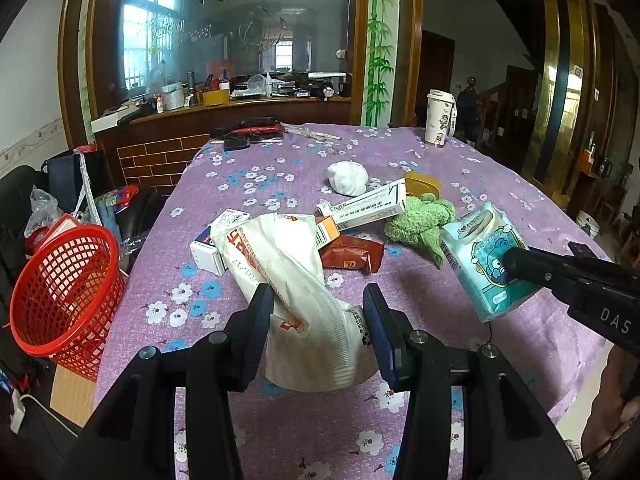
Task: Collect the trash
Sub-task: 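Hold the paper bag in the left tool while the right tool holds the tissue pack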
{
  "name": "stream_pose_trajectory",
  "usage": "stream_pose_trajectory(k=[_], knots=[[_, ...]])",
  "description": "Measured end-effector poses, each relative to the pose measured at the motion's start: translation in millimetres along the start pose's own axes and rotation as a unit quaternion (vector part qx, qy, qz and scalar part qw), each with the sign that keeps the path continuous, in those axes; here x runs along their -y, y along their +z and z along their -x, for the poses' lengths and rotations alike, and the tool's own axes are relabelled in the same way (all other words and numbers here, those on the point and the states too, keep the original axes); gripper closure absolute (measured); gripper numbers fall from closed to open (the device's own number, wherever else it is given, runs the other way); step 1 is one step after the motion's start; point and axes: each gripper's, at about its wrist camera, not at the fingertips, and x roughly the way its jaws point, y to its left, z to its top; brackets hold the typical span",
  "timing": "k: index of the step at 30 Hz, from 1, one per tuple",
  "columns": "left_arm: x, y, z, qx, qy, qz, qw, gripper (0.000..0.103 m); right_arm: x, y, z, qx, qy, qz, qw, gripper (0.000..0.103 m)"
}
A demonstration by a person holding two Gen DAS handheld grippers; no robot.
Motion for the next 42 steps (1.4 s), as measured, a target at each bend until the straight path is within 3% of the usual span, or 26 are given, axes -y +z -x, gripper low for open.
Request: stream_pose_trajectory(k=[42], knots=[[-14,-2,-6,-0.01,0.002,0.018,0.9998,0.058,-10,-2,-9,-0.013,0.013,0.005,1.0,0.092]])
